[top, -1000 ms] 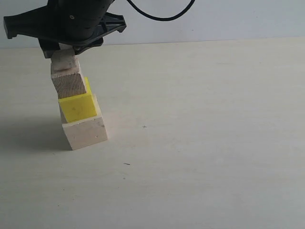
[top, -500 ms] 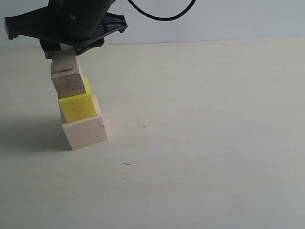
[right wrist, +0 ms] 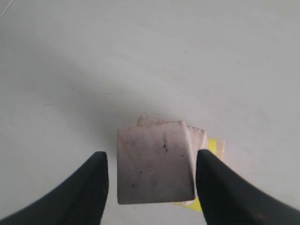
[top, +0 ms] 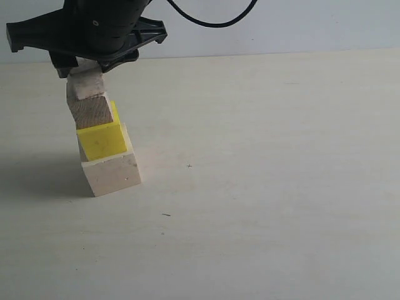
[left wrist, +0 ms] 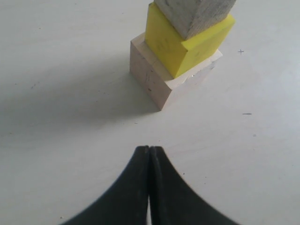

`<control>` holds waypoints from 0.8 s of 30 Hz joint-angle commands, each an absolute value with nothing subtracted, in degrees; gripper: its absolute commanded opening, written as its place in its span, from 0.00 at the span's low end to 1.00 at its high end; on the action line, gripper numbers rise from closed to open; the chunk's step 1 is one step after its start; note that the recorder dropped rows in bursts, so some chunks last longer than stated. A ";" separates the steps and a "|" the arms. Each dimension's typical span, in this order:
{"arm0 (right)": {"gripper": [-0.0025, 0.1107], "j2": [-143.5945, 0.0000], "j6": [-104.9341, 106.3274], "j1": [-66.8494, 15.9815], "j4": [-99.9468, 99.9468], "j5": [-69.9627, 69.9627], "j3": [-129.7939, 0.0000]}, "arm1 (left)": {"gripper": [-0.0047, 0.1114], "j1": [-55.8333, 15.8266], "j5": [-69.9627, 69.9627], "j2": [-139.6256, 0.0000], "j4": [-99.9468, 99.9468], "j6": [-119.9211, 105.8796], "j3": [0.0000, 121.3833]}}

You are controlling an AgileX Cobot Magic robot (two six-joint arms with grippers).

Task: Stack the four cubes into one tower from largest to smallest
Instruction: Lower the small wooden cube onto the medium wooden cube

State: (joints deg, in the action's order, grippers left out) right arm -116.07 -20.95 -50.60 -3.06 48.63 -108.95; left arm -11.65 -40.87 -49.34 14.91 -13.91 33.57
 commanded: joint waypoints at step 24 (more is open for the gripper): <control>0.57 -114.78 -22.67 -50.68 -4.11 52.20 -109.07 | 0.04 -12.01 -40.74 -49.36 15.95 -13.47 33.36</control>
